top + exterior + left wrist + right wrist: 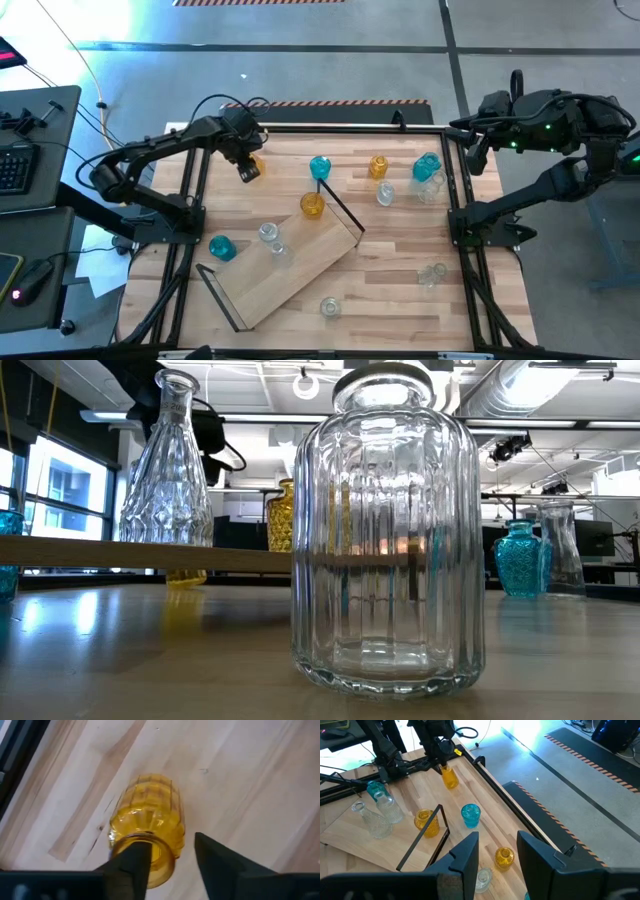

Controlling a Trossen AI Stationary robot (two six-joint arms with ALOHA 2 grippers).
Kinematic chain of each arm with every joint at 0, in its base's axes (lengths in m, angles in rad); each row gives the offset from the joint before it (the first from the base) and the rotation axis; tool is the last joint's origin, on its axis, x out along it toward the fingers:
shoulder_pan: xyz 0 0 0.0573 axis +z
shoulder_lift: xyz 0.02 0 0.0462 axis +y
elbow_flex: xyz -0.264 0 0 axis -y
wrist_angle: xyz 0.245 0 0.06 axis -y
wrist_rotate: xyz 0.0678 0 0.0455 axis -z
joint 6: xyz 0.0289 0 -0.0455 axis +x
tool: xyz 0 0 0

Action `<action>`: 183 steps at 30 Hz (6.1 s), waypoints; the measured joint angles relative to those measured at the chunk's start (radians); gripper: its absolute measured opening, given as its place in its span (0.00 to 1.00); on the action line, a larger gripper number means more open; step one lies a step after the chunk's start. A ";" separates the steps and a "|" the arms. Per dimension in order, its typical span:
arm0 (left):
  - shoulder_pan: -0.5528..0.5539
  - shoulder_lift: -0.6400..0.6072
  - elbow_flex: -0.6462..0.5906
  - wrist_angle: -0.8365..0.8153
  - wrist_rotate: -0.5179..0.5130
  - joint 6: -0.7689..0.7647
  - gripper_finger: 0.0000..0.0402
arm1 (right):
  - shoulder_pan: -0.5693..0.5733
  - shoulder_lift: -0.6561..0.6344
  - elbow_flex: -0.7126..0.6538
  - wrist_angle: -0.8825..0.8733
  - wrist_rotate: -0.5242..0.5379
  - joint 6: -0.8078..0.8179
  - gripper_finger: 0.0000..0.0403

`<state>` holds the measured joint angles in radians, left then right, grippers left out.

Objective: Sort vases onto shelf
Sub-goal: Put the yellow vase on the shelf aligned with the other yellow vase

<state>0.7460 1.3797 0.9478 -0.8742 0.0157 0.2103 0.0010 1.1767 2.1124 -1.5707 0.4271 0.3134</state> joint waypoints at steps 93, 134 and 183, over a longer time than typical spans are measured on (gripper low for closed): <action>-0.961 0.680 1.357 -0.581 -0.091 -0.595 0.05 | 0.000 -0.046 0.000 0.000 -0.125 -0.078 0.29; -0.831 0.840 1.356 -0.602 0.024 -0.374 0.05 | 0.000 -0.046 0.000 0.000 -0.128 -0.075 0.29; -0.796 0.858 1.356 -0.606 0.053 -0.302 0.05 | 0.000 -0.047 0.000 0.000 -0.137 -0.087 0.29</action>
<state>-0.0502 2.2375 2.3035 -1.4798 0.0685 -0.0921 0.0007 1.1294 2.1120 -1.5711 0.2900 0.2268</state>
